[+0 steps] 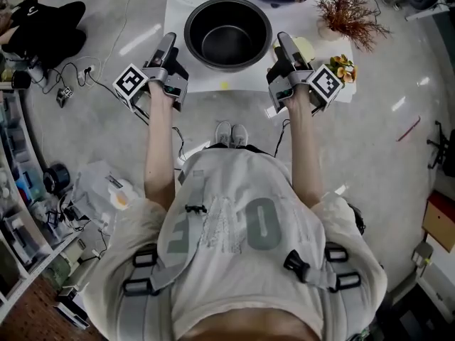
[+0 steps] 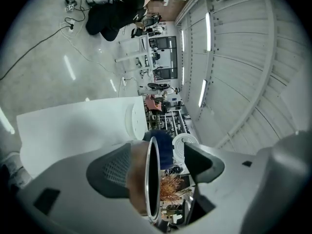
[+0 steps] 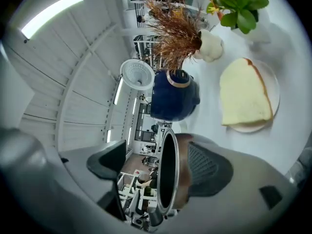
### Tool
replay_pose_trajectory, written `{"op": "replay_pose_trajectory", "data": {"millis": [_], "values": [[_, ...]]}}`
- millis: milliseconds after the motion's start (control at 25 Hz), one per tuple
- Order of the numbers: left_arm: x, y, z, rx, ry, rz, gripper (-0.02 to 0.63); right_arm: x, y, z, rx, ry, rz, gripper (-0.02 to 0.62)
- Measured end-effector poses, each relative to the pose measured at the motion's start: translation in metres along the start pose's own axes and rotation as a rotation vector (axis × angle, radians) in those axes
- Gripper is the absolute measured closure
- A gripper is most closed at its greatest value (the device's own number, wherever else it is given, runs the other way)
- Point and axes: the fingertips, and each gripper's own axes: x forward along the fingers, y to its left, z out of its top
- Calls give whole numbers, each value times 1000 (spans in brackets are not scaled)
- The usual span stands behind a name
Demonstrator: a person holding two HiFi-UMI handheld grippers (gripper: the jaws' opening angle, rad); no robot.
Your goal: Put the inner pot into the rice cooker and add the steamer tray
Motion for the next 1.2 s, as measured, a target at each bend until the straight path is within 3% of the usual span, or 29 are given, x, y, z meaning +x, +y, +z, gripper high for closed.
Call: {"op": "replay_pose_trajectory", "data": {"millis": [400,960,1200], "values": [[7,2,-30,-134,44,6,284,4,-16,-7,105,31,7,230],[12,5,-40,-114,89,41,430,5,-13,-11,124,49,1,331],[18,7,-48,-118,104,56,495,4,-22,-11,129,50,-25,421]]}}
